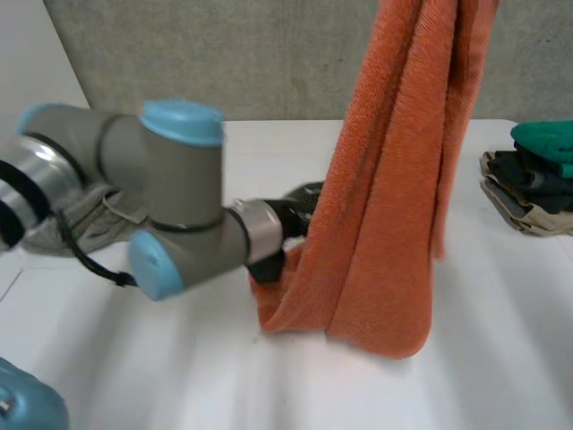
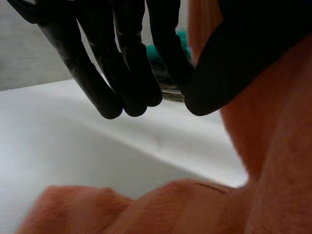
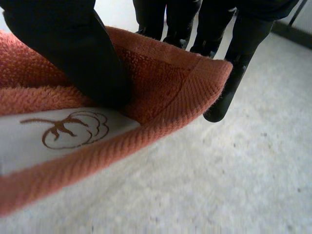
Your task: Fold the laundry.
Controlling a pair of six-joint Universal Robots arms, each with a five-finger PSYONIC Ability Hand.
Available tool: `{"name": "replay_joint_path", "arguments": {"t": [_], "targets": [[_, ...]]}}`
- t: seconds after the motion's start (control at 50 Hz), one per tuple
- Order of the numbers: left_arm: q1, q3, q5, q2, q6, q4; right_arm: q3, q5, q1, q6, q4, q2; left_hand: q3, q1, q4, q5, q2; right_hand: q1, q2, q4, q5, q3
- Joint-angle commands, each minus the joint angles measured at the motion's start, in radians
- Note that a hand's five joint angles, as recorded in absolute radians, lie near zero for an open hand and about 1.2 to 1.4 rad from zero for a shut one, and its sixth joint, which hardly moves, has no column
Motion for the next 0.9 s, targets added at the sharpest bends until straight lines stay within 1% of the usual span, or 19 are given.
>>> {"name": "replay_joint_path", "arguments": {"t": [0.02, 0.1, 0.16, 0.22, 0.24, 0.26, 0.28, 0.3, 0.32, 0.42, 0.5, 0.58, 0.62, 0.66, 0.7, 0.76, 0.78, 0.82, 0.9], "targets": [[0.186, 0.001, -0.027, 0.129, -0.004, -0.117, -0.014, 0.027, -0.009, -0.013, 0.021, 0.045, 0.210, 0.217, 0.203, 0.226, 0.202, 0.261, 0.219, 0.200, 0.208, 0.204], [0.261, -0.059, -0.013, 0.233, 0.009, -0.175, -0.015, 0.036, -0.017, -0.018, 0.025, 0.054, 0.210, 0.217, 0.203, 0.226, 0.202, 0.261, 0.219, 0.200, 0.208, 0.204], [0.301, -0.160, 0.001, 0.337, 0.041, -0.180, -0.003, 0.033, -0.023, -0.022, 0.035, 0.057, 0.210, 0.217, 0.203, 0.226, 0.202, 0.261, 0.219, 0.200, 0.208, 0.204], [0.311, -0.244, 0.004, 0.391, 0.072, -0.166, 0.014, 0.032, -0.022, -0.022, 0.048, 0.054, 0.210, 0.217, 0.203, 0.226, 0.202, 0.261, 0.219, 0.200, 0.208, 0.204], [0.308, -0.288, 0.001, 0.402, 0.097, -0.143, 0.025, 0.030, -0.017, -0.019, 0.056, 0.051, -0.231, -0.225, -0.239, -0.215, -0.240, 0.261, 0.219, 0.200, 0.208, 0.204], [0.305, -0.310, -0.001, 0.399, 0.110, -0.130, 0.029, 0.029, -0.015, -0.019, 0.056, 0.046, -0.500, -0.494, -0.508, -0.484, -0.508, 0.261, 0.219, 0.200, 0.208, 0.204], [0.301, -0.327, -0.005, 0.396, 0.126, -0.114, 0.034, 0.029, -0.011, -0.018, 0.056, 0.040, -0.712, -0.706, -0.720, -0.696, -0.720, 0.261, 0.219, 0.200, 0.208, 0.204], [0.298, -0.342, -0.013, 0.388, 0.141, -0.100, 0.040, 0.029, -0.005, -0.018, 0.055, 0.035, -0.845, -0.839, -0.852, -0.829, -0.853, 0.261, 0.219, 0.200, 0.208, 0.204], [0.287, -0.367, -0.030, 0.368, 0.172, -0.073, 0.043, 0.027, 0.010, -0.013, 0.053, 0.019, -0.922, -0.916, -0.929, -0.906, -0.930, 0.261, 0.219, 0.200, 0.208, 0.204], [0.259, -0.372, -0.101, 0.264, 0.223, -0.020, 0.028, 0.018, 0.052, 0.004, 0.047, -0.018, -1.012, -1.005, -1.019, -0.995, -1.020, 0.261, 0.219, 0.200, 0.208, 0.204], [0.215, -0.330, -0.118, 0.172, 0.212, -0.036, 0.000, 0.012, 0.073, 0.025, 0.051, -0.026, -1.012, -1.005, -1.019, -0.995, -1.020, 0.261, 0.219, 0.200, 0.208, 0.204], [0.155, -0.304, -0.088, 0.109, 0.181, -0.082, -0.024, 0.013, 0.075, 0.028, 0.053, -0.018, -1.012, -1.005, -1.019, -0.995, -1.020, 0.261, 0.219, 0.200, 0.208, 0.204], [0.123, -0.303, -0.047, 0.097, 0.169, -0.109, -0.035, 0.017, 0.075, 0.028, 0.053, -0.003, -1.012, -1.005, -1.019, -0.995, -1.020, 0.261, 0.219, 0.200, 0.208, 0.204], [0.094, -0.301, -0.024, 0.089, 0.163, -0.109, -0.049, 0.017, 0.072, 0.025, 0.058, 0.015, -1.012, -1.005, -1.019, -0.995, -1.020, 0.261, 0.219, 0.200, 0.208, 0.204], [0.075, -0.298, -0.027, 0.077, 0.160, -0.096, -0.056, 0.026, 0.067, 0.025, 0.071, 0.029, -1.012, -1.005, -1.019, -0.995, -1.020, 0.261, 0.219, 0.200, 0.208, 0.204], [0.049, -0.286, -0.065, 0.055, 0.154, -0.062, -0.060, 0.044, 0.063, 0.025, 0.079, 0.037, -0.598, -0.592, -0.606, -0.582, -0.607, 0.261, 0.219, 0.200, 0.208, 0.204], [0.046, -0.274, -0.087, 0.048, 0.144, -0.059, -0.060, 0.049, 0.063, 0.025, 0.079, 0.040, -0.222, -0.216, -0.229, -0.206, -0.230, 0.261, 0.219, 0.200, 0.208, 0.204], [0.040, -0.255, -0.099, 0.045, 0.132, -0.065, -0.060, 0.058, 0.063, 0.024, 0.079, 0.046, 0.191, 0.197, 0.184, 0.207, 0.183, 0.261, 0.219, 0.200, 0.208, 0.204], [0.037, -0.214, -0.134, 0.071, 0.123, -0.103, -0.064, 0.066, 0.047, 0.011, 0.078, 0.071, 0.210, 0.217, 0.203, 0.226, 0.202, 0.261, 0.219, 0.200, 0.208, 0.204]]}}
